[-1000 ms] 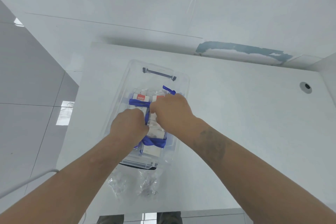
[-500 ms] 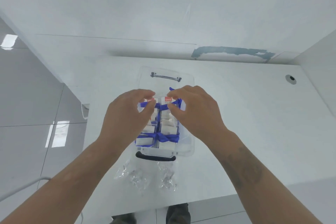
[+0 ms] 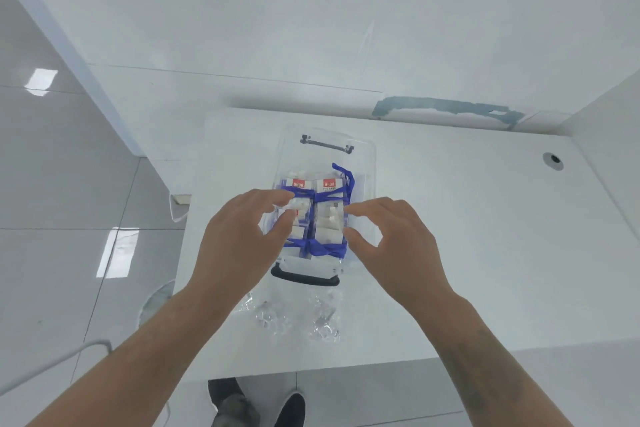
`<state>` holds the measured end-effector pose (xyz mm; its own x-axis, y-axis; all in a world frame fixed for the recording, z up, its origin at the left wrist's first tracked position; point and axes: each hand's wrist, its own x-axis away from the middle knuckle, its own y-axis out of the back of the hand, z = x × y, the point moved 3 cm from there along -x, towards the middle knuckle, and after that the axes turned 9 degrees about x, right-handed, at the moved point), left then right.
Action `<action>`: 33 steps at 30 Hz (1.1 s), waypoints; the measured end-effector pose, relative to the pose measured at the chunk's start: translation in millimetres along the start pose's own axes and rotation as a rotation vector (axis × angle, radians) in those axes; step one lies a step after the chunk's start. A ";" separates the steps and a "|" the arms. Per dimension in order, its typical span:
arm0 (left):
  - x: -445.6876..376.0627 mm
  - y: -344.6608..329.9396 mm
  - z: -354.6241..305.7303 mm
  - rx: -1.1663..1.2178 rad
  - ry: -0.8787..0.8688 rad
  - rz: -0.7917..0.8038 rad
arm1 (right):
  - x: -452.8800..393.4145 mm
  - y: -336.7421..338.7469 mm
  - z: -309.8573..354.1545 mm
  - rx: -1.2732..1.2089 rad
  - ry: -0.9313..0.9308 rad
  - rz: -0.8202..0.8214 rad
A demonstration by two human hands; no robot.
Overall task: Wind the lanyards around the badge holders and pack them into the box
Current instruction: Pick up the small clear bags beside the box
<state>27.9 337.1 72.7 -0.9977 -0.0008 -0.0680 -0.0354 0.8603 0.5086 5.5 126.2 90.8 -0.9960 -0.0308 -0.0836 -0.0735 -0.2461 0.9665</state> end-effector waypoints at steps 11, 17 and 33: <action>54.9 -21.6 -11.6 0.016 0.019 -0.057 | 41.5 -0.8 -24.4 -0.049 0.059 0.046; 63.8 -21.4 -8.9 0.045 0.000 -0.068 | 58.3 -5.8 -30.4 -0.070 0.007 0.046; 109.9 3.0 67.0 -0.070 0.159 -0.053 | 101.9 -62.6 -5.1 -0.094 -0.001 0.164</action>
<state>-77.9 373.7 9.3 -0.9907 -0.1307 0.0374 -0.0867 0.8190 0.5671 -91.1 133.5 20.5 -0.9943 -0.0771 0.0735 0.0949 -0.3268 0.9403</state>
